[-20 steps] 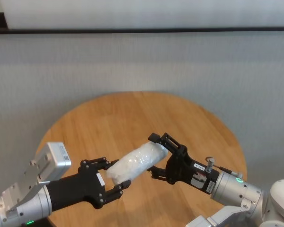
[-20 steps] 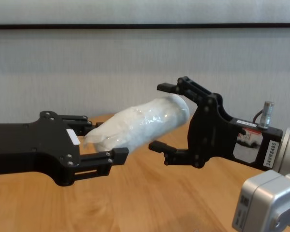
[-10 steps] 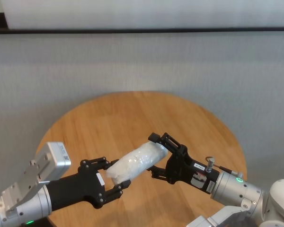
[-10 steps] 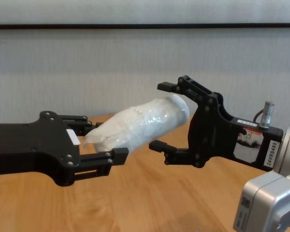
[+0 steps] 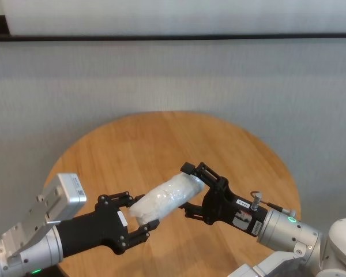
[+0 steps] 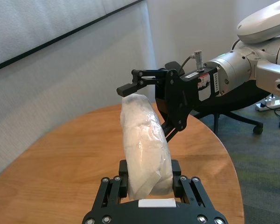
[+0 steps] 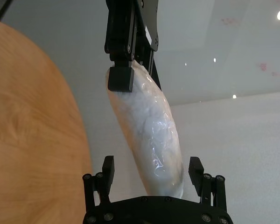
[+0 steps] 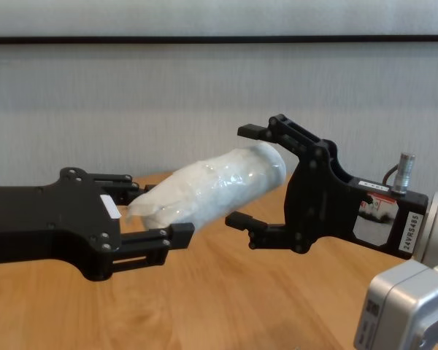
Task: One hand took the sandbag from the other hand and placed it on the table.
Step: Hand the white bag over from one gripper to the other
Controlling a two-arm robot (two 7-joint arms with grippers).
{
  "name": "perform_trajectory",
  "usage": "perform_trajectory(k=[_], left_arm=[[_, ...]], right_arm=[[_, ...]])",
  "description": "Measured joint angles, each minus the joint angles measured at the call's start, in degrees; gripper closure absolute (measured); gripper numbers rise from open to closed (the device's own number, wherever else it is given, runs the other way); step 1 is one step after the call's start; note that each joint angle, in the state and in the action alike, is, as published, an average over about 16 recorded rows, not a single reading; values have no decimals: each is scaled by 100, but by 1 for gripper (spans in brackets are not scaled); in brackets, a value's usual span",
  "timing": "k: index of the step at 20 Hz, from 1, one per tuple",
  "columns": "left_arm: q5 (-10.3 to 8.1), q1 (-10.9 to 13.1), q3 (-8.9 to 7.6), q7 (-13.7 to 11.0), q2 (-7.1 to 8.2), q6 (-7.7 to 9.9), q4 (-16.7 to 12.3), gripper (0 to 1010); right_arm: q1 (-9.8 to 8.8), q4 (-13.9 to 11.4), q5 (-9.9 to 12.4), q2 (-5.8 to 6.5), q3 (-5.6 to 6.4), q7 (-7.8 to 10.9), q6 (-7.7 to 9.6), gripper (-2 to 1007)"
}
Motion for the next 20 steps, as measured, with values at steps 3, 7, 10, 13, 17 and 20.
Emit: perform_trajectory(k=[3, 7, 10, 13, 17, 20], left_arm=[[0, 0, 0, 0, 0, 0, 0, 455], [0, 0, 0, 0, 0, 0, 0, 455], [0, 0, 0, 0, 0, 0, 0, 455], [0, 0, 0, 0, 0, 0, 0, 455], [0, 0, 0, 0, 0, 0, 0, 455], [0, 0, 0, 0, 0, 0, 0, 455]], right_arm=[[2, 3, -9, 1, -1, -5, -5, 22], [4, 5, -18, 2, -2, -10, -8, 69], [5, 7, -24, 4, -4, -13, -11, 124], [6, 8, -27, 4, -5, -15, -12, 197], [8, 10, -30, 5, -6, -18, -13, 313], [9, 11, -31, 6, -7, -19, -14, 405]])
